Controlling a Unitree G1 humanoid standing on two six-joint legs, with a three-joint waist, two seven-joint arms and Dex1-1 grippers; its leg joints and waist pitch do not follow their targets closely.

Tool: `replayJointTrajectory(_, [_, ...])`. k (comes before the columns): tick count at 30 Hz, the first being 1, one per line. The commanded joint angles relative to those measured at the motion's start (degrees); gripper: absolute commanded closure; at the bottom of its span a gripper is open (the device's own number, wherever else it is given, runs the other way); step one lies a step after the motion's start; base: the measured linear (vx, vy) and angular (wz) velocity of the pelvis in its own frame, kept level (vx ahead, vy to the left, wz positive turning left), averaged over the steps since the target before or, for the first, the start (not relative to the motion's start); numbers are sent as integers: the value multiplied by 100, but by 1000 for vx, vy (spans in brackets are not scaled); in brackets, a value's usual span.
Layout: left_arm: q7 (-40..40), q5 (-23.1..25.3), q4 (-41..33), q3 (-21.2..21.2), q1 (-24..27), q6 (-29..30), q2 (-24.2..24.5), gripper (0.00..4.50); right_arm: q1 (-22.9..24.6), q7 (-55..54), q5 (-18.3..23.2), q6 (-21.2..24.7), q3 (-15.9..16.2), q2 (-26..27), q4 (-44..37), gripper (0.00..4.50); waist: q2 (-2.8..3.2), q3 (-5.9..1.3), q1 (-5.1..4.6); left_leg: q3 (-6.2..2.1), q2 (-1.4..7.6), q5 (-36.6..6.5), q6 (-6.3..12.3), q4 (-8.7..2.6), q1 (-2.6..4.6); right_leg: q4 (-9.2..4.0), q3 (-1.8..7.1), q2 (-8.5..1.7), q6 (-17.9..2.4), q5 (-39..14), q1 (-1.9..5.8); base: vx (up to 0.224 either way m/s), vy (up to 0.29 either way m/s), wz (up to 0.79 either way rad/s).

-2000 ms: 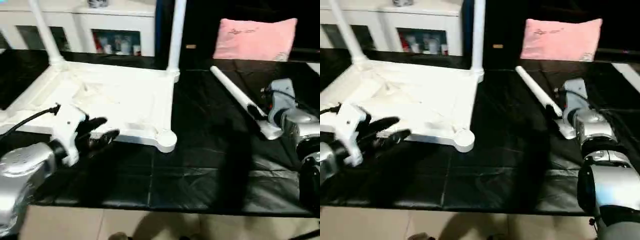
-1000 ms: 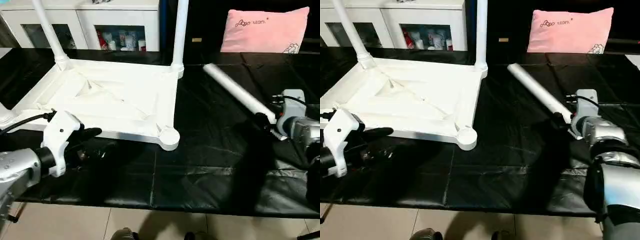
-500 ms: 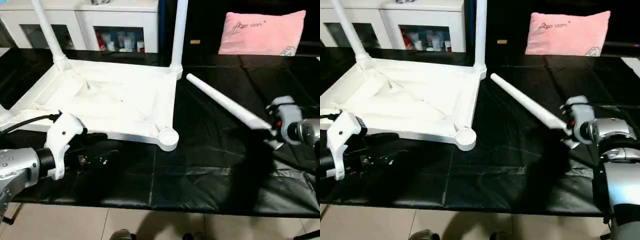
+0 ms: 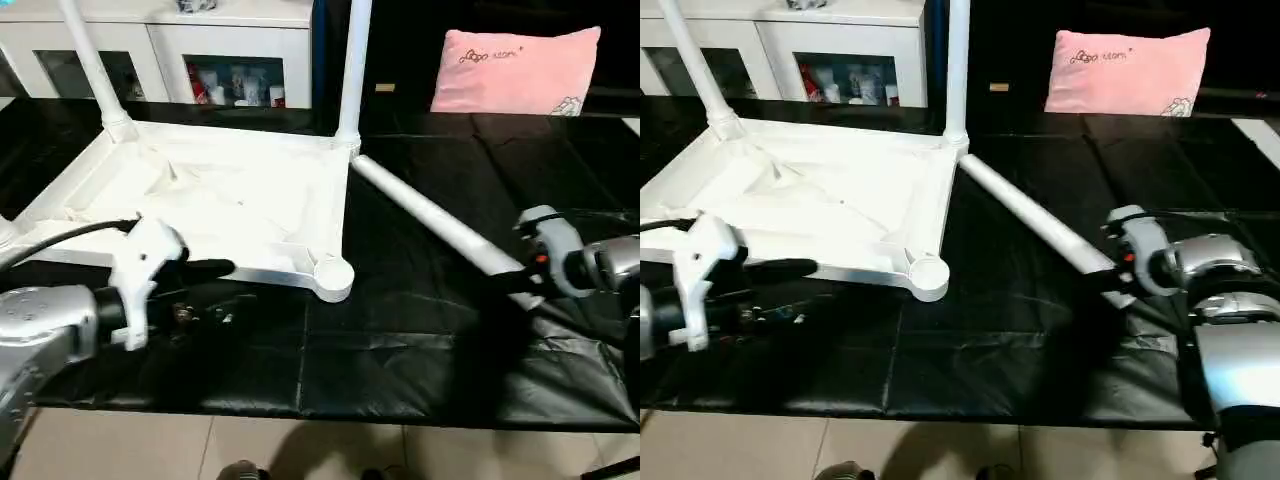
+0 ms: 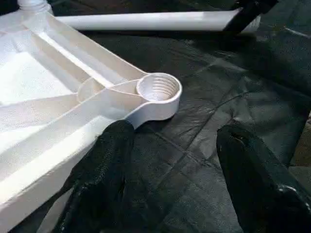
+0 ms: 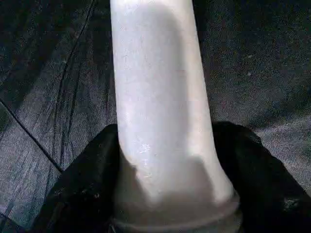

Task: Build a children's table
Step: Pick table leg

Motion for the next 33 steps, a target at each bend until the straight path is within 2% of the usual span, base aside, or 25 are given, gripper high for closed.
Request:
replayJointTrajectory(1, [29,-2,35,-113,-105,-83,-17,143,-11,182,-100,46,99,101,-56,176,-55,-404,11,31,57,-1342,210,-332,-11,-480,208,-320,-1103,-2214,316,0,0,0])
replayJointTrajectory(2, [27,28,80,-200,-153,-104,-50,143,-13,155,-101,77,90,118,-55,176,-79,-404,4,34,56,-1334,216,-332,-6,-477,209,-314,-1093,-2212,314,0,0,0])
replayJointTrajectory(5, [50,51,146,-273,-219,-128,-109,143,-19,110,-72,135,47,114,-55,176,-77,-402,-7,37,57,-1352,191,-333,-2,-486,211,-315,-1086,-2227,315,0,0,0])
replayJointTrajectory(9, [173,72,352,-427,-424,-234,-404,143,-60,96,275,369,-307,16,-100,177,-95,-426,-22,48,60,-1245,180,-317,5,-463,222,-308,-1122,-2002,329,0,0,0])
replayJointTrajectory(10, [173,72,352,-427,-424,-234,-404,143,-60,96,275,369,-307,16,-100,177,-96,-427,-21,48,58,-1242,186,-316,4,-464,220,-308,-1136,-1978,334,0,0,0])
replayJointTrajectory(11, [200,80,391,-453,-460,-257,-463,143,-68,115,383,402,-402,-10,-118,177,-100,-433,-18,46,61,-1210,196,-315,-2,-450,218,-306,-1166,-1905,340,0,0,0])
replayJointTrajectory(12, [280,96,492,-518,-550,-306,-607,143,-84,168,657,518,-663,-73,-160,177,-120,-437,-28,59,56,-1197,219,-303,-1,-455,218,-301,-1165,-1870,338,0,0,0])
replayJointTrajectory(14, [331,115,551,-560,-603,-339,-692,143,-84,200,820,586,-823,-109,-194,177,-132,-436,-23,66,43,-1145,248,-296,-5,-468,220,-298,-1124,-1911,350,0,0,0])
replayJointTrajectory(15, [416,152,677,-637,-704,-423,-859,143,-34,288,1087,769,-1083,-173,-291,177,-132,-443,-25,64,49,-1122,261,-293,-2,-466,217,-289,-1107,-1911,350,0,0,0])
replayJointTrajectory(16, [489,182,776,-701,-778,-480,-996,143,132,376,1248,917,-1227,-220,-472,177,-140,-443,-22,67,48,-1083,282,-288,-7,-467,217,-288,-1091,-1873,355,0,0,0])
replayJointTrajectory(17, [489,182,776,-701,-778,-480,-996,143,132,376,1248,917,-1227,-220,-472,177,-147,-439,-11,68,43,-1056,291,-289,-15,-478,217,-285,-1052,-1862,363,0,0,0])
replayJointTrajectory(22, [574,218,1020,-797,-930,-592,-1246,143,619,370,1600,1311,-1572,-157,-999,178,-135,-464,-31,66,39,-986,282,-271,-16,-482,200,-291,-1029,-1912,364,0,0,0])
replayJointTrajectory(24, [634,269,1126,-866,-1010,-656,-1366,143,1008,358,1809,1550,-1726,-60,-1501,178,-117,-463,-19,67,30,-940,295,-274,-13,-501,199,-271,-974,-1901,367,0,0,0])
replayJointTrajectory(25, [637,278,1143,-875,-1020,-668,-1379,143,1062,348,1841,1596,-1743,-45,-1587,178,-129,-461,-15,71,34,-975,298,-277,-10,-521,194,-274,-945,-1951,364,0,0,0])
replayJointTrajectory(26, [647,302,1192,-902,-1050,-701,-1418,143,1217,320,1933,1730,-1791,-1,-1836,178,-109,-461,-20,68,29,-987,294,-285,-3,-535,187,-264,-906,-1980,367,0,0,0])
replayJointTrajectory(27, [653,326,1272,-957,-1095,-763,-1495,143,1549,219,2078,1973,-1846,98,-2391,178,-111,-464,-19,59,32,-971,288,-291,1,-530,190,-265,-878,-1973,374,0,0,0])
replayJointTrajectory(30, [651,369,1330,-1028,-1112,-846,-1532,143,1749,54,2267,2175,-2009,178,-2829,178,-148,-475,-20,58,31,-931,259,-293,-2,-531,186,-271,-834,-2024,376,0,0,0])
replayJointTrajectory(31, [651,372,1335,-1032,-1114,-854,-1535,143,1760,36,2291,2191,-2036,184,-2866,178,-140,-471,-25,54,29,-951,245,-294,-2,-538,180,-278,-810,-2129,373,0,0,0])
replayJointTrajectory(32, [681,361,1349,-1024,-1115,-874,-1575,143,1805,12,2433,2235,-2194,214,-3032,178,-195,-464,-43,71,19,-985,240,-283,-3,-562,181,-272,-755,-2268,363,0,0,0])
replayJointTrajectory(33, [760,328,1359,-998,-1102,-867,-1663,143,1894,-22,2660,2241,-2457,282,-3296,178,-189,-464,-31,72,15,-964,246,-283,10,-566,187,-284,-693,-2365,357,0,0,0])
